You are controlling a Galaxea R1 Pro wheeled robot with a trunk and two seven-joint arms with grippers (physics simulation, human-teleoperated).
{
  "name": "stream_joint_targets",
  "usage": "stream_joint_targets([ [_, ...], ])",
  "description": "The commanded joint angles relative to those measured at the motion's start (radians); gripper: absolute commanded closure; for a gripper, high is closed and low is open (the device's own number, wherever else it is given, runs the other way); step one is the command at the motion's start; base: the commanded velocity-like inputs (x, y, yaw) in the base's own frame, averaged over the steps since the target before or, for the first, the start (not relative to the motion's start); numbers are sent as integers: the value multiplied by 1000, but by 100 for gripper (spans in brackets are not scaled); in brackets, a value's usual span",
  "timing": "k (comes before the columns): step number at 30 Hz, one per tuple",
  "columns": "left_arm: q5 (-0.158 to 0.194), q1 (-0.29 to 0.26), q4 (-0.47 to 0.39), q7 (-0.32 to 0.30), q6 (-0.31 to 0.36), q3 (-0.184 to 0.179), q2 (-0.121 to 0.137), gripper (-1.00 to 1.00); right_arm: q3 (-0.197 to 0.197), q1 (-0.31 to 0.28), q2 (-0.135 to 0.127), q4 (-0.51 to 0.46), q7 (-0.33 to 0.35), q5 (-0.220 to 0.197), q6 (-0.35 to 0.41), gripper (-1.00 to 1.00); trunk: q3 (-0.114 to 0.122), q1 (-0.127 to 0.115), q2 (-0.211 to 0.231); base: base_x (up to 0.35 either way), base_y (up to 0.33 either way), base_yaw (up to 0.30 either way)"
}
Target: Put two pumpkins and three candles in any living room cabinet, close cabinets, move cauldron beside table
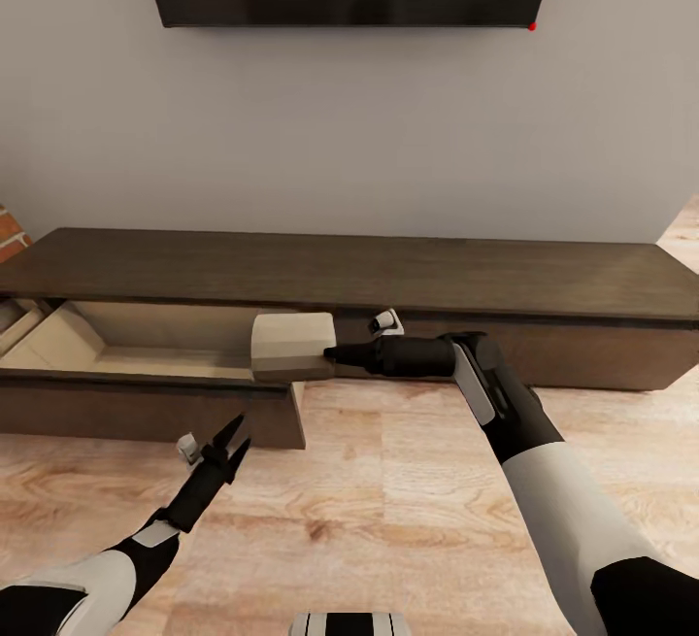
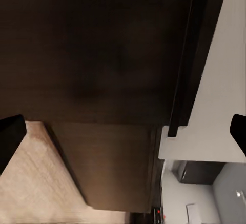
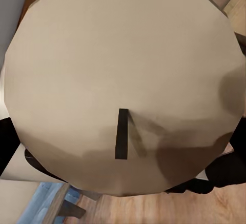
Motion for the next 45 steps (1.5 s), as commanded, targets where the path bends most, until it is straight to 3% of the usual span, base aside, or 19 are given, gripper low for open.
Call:
stream_joint_targets([
  [1, 10, -1, 8, -6, 10, -8, 0, -100, 0, -1, 0, 0, 1, -3, 6, 100, -1, 0, 0, -4, 0, 0],
  [7, 9, 28, 14, -1, 8, -9, 4, -100, 0, -1, 0, 1, -2, -1, 7, 100, 15, -2, 1, -1, 0, 0],
  [12, 9, 90, 14, -7, 6, -9, 29, -100, -1, -1, -1, 1, -2, -1, 8, 100, 22, -3, 1, 0, 0, 0],
  [18, 9, 148, 14, -14, -43, -9, 53, -100, 0, -1, -1, 2, -4, 1, 9, 100, 22, -3, 1, 0, 0, 0],
  [29, 7, 162, 8, -15, -48, -9, 54, -100, 4, -1, 0, 13, -13, 9, 8, 100, 22, -3, 1, -129, 0, 0],
  [37, -79, 162, 3, -23, -49, -9, 53, -100, 5, -1, 1, 14, -14, 9, 5, 100, 22, -3, 1, -6, 0, 0],
  [45, -86, 163, 2, -39, -50, -9, 53, -100, 5, -1, 2, 15, -13, 9, -47, 100, 22, -3, 1, 0, 0, 0],
])
